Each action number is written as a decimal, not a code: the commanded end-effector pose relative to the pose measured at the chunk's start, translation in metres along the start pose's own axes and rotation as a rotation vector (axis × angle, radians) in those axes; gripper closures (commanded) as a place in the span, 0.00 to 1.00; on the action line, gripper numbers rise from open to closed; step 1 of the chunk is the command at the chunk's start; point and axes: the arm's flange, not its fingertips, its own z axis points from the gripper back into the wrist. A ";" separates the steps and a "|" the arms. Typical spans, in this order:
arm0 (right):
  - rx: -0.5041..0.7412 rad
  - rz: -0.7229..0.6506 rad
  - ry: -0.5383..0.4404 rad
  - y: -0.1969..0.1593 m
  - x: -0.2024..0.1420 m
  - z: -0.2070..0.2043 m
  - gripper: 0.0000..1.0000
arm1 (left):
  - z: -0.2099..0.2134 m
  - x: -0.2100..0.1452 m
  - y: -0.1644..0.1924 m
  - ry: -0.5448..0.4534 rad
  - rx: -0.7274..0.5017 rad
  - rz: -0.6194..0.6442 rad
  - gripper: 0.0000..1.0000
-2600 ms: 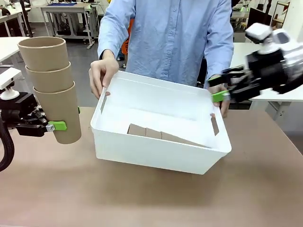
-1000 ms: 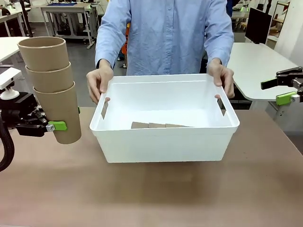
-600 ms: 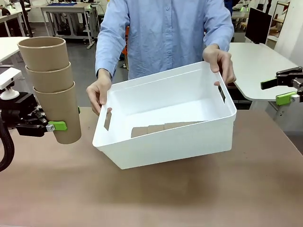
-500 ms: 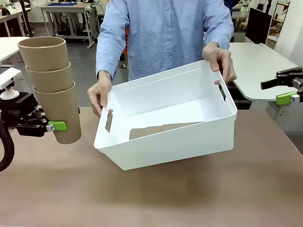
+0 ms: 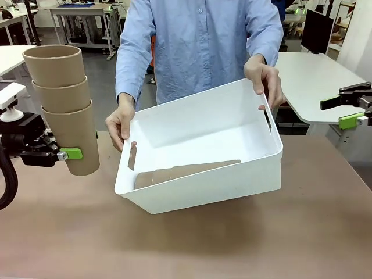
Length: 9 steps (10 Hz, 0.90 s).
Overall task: Stack the cups and store them in the basket.
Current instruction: Place the stack of Reusable plastic cups into the Pantry Basket.
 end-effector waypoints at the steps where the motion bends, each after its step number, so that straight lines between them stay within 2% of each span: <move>1: -0.009 -0.016 -0.001 0.000 0.003 0.000 0.00 | -0.010 0.049 -0.017 0.039 0.103 0.000 0.17; 2: -0.009 -0.016 -0.001 0.000 0.003 0.000 0.00 | -0.021 0.077 -0.025 0.097 0.173 0.013 0.17; 5: -0.009 -0.016 -0.001 0.000 0.003 0.000 0.00 | -0.080 0.154 -0.034 0.295 0.214 0.038 0.17; 7: -0.009 -0.016 -0.001 0.000 0.003 0.000 0.00 | -0.120 0.186 -0.024 0.437 0.214 0.069 0.17; 9: -0.009 -0.016 -0.001 0.000 0.003 0.000 0.00 | -0.154 0.200 -0.012 0.571 0.233 0.075 0.17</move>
